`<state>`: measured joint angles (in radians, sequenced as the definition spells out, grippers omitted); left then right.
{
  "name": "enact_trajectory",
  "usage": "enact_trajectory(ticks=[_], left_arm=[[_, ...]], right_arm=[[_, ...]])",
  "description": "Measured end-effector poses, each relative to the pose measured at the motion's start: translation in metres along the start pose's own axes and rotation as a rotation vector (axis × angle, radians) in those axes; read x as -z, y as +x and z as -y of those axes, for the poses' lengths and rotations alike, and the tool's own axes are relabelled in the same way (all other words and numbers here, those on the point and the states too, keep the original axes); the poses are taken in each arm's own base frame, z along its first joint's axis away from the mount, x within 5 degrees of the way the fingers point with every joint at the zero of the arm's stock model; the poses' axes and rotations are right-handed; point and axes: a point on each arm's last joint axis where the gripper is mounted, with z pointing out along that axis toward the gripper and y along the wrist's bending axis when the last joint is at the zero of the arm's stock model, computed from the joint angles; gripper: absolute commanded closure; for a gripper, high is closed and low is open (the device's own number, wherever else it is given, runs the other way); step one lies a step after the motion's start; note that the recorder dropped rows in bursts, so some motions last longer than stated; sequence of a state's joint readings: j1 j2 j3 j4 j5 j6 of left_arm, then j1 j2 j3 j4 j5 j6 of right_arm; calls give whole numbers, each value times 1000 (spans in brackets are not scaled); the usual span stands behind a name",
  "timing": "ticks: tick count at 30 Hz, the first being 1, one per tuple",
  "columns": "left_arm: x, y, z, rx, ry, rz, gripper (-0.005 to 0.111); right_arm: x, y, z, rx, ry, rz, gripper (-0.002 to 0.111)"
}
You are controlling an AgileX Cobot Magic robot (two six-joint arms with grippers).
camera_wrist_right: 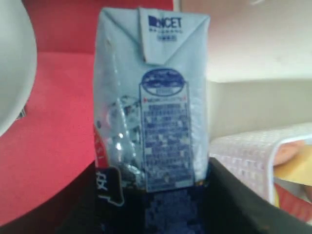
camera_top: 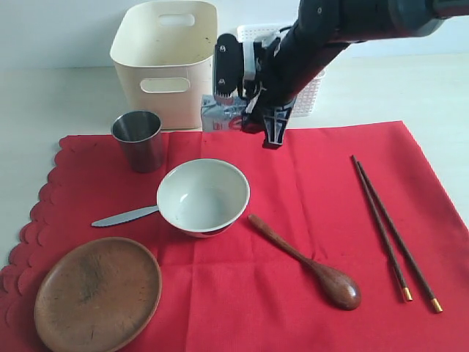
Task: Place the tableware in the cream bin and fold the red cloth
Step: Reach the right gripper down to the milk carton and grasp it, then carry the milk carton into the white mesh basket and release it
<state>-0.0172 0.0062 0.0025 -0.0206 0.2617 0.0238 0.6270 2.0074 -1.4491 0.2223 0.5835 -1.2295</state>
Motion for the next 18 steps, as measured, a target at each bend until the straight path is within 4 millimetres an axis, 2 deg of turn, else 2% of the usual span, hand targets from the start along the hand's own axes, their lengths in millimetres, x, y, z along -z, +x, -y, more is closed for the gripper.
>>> enact_trajectory(ticks=[4, 9, 14, 18], left_arm=[[0, 0, 0, 0, 0, 0, 104], [0, 0, 0, 0, 0, 0, 104], [0, 0, 0, 0, 0, 0, 104], [0, 0, 0, 0, 0, 0, 104]], right_arm=[[26, -2, 13, -68, 96, 40, 108], [43, 14, 40, -252, 268, 94, 108], [42, 35, 59, -484, 377, 143, 108], [29, 48, 68, -620, 439, 180, 108]])
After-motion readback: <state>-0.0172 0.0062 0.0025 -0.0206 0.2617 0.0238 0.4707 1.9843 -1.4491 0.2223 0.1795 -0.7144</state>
